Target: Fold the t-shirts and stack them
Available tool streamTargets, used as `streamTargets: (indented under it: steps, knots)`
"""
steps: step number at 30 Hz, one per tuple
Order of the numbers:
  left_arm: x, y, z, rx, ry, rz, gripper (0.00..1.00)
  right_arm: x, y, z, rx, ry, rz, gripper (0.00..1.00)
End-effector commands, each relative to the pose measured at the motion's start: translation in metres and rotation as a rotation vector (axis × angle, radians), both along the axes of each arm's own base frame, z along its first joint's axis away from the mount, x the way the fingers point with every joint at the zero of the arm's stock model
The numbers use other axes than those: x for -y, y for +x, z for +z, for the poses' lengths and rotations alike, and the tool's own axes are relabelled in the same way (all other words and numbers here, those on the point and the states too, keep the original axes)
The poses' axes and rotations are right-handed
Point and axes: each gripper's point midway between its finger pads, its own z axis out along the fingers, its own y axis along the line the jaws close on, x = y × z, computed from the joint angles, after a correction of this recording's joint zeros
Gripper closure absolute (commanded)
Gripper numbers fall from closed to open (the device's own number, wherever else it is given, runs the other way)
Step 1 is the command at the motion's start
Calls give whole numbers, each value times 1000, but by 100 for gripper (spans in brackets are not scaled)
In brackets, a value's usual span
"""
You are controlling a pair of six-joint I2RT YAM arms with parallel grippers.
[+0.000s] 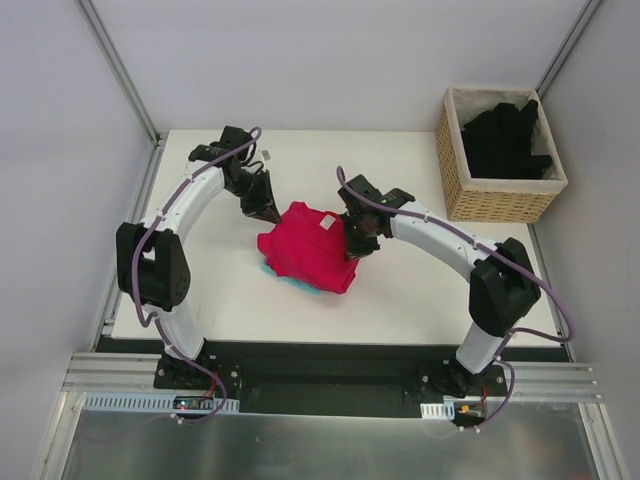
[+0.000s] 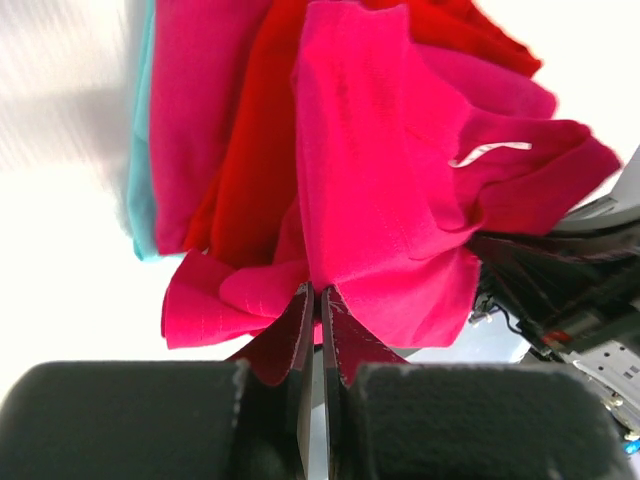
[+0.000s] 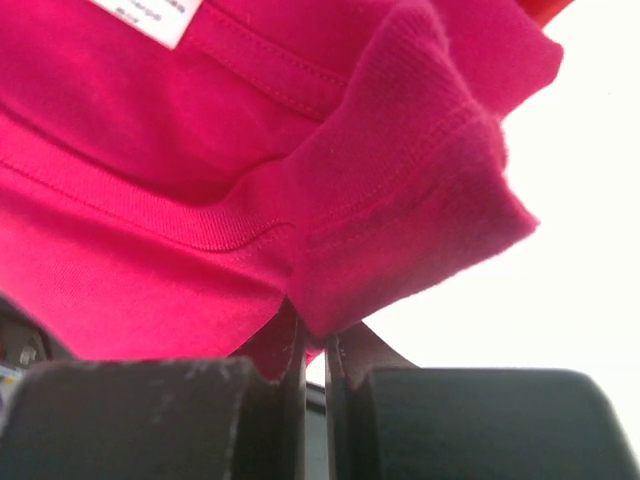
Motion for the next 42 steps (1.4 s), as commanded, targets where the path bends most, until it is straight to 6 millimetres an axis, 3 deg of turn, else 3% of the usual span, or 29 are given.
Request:
streamTargets:
  steps: [1, 7, 13, 16, 19, 21, 23, 24, 25, 26, 28, 29, 30, 33, 37, 42]
  knots:
    - [5, 43, 28, 176, -14, -21, 100, 32, 3, -29, -13, -166, -91, 99]
    - [8, 53, 29, 187, -15, -28, 100, 35, -3, -48, -54, -203, -112, 99]
    - [8, 48, 2, 121, 0, -45, 100, 37, 2, -57, -53, -242, -112, 99]
    - [11, 45, -3, 108, 5, -54, 86, 34, 8, -55, -39, -250, -113, 99]
    - [9, 46, 17, 176, 33, -36, 80, 29, 14, -50, -12, -235, -119, 99]
    - [7, 46, 49, 257, 21, -18, 70, 26, 13, -52, -28, -228, -114, 99]
    - [9, 38, 79, 320, -16, -12, 67, 23, 12, -54, -40, -221, -111, 99]
    - [12, 34, 87, 325, -41, -10, 69, 22, 12, -54, -42, -217, -111, 99]
    - [16, 27, 91, 319, -67, -20, 82, 21, 13, -54, -44, -213, -111, 99]
    - [22, 17, 97, 307, -112, -41, 88, 19, 12, -54, -45, -207, -110, 99]
    - [33, -6, 80, 220, -148, -73, 100, 18, 15, -52, -40, -202, -112, 99]
    - [38, -17, 77, 207, -150, -95, 100, 17, 15, -51, -37, -197, -112, 99]
    - [45, -35, 59, 164, -126, -132, 100, 16, 15, -51, -37, -198, -109, 99]
    - [60, -67, 43, 136, -108, -206, 100, 13, 18, -48, -31, -186, -112, 99]
    - [70, -82, 29, 112, -124, -242, 100, 9, 23, -44, -17, -168, -128, 99]
    - [73, -75, 0, 104, -113, -264, 100, 8, 33, -30, 36, -156, -153, 99]
